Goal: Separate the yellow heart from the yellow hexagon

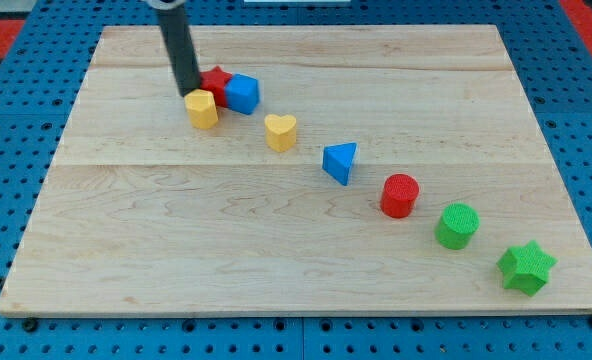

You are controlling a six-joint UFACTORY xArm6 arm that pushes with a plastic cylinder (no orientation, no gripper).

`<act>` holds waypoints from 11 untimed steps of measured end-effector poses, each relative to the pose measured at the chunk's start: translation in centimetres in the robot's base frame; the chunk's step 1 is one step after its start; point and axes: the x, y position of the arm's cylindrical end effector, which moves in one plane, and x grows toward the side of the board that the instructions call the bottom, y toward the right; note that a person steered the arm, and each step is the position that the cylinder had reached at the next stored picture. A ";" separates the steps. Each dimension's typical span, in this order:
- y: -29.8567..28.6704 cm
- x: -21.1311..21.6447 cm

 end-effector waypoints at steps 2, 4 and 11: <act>1.8 10.1; 1.8 10.0; 9.5 17.2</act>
